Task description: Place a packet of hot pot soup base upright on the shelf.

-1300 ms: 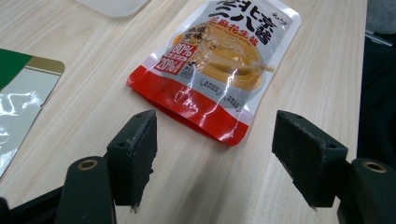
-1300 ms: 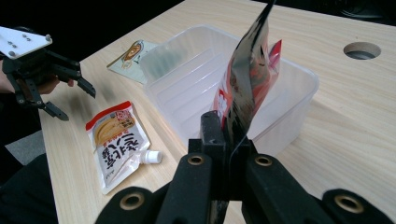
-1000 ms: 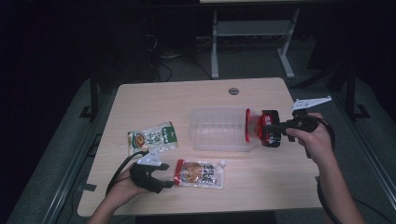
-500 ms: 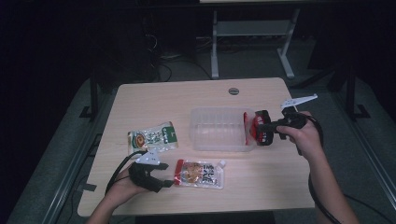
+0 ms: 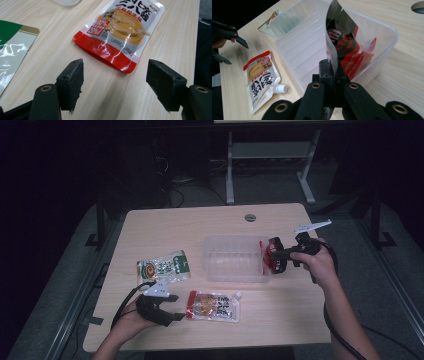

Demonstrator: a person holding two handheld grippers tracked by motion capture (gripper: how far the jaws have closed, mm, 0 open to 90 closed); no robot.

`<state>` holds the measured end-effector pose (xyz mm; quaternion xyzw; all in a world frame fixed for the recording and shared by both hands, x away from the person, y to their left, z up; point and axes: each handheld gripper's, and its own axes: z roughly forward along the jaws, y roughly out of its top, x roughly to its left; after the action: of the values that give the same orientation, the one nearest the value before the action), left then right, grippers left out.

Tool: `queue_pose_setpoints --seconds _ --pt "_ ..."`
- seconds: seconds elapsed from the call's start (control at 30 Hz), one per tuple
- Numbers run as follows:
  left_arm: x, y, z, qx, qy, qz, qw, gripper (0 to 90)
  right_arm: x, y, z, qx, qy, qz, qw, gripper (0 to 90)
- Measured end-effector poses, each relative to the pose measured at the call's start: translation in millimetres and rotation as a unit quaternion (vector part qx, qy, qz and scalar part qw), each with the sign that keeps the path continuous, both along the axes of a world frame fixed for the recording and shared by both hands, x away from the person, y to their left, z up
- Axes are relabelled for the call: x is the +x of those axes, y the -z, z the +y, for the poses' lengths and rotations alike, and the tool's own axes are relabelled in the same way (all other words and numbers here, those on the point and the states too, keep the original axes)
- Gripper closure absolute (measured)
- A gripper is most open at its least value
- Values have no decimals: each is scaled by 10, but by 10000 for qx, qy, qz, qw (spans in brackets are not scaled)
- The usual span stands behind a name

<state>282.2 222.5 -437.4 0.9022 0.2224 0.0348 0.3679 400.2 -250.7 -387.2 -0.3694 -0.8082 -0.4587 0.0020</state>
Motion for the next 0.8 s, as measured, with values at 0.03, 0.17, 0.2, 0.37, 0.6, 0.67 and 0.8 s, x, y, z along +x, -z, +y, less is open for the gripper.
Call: queue_pose_setpoints --seconds 0.03,0.17,0.2,0.37,0.6,0.67,0.8 --pt "3 1 -5 13 26 -7 10000 299 -4 -2 -3 35 13 -10 10000 855" --pt "0 8 -21 34 32 12 10000 298 -35 -38 -33 143 30 -113 9998 770" --pt "0 9 -22 43 40 9 10000 299 -47 -52 -43 163 55 -125 9998 748" --pt "-7 13 -23 15 24 16 10000 298 -94 -128 -91 219 120 -269 9993 682" --pt "-3 13 -20 39 33 14 10000 298 -195 -219 -150 91 118 -385 9991 635" --pt "1 16 -21 41 38 13 10000 299 -205 -209 -156 29 126 -357 9993 611" --pt "-2 16 -25 58 49 17 10000 299 -206 -201 -161 -48 233 -334 9992 554"
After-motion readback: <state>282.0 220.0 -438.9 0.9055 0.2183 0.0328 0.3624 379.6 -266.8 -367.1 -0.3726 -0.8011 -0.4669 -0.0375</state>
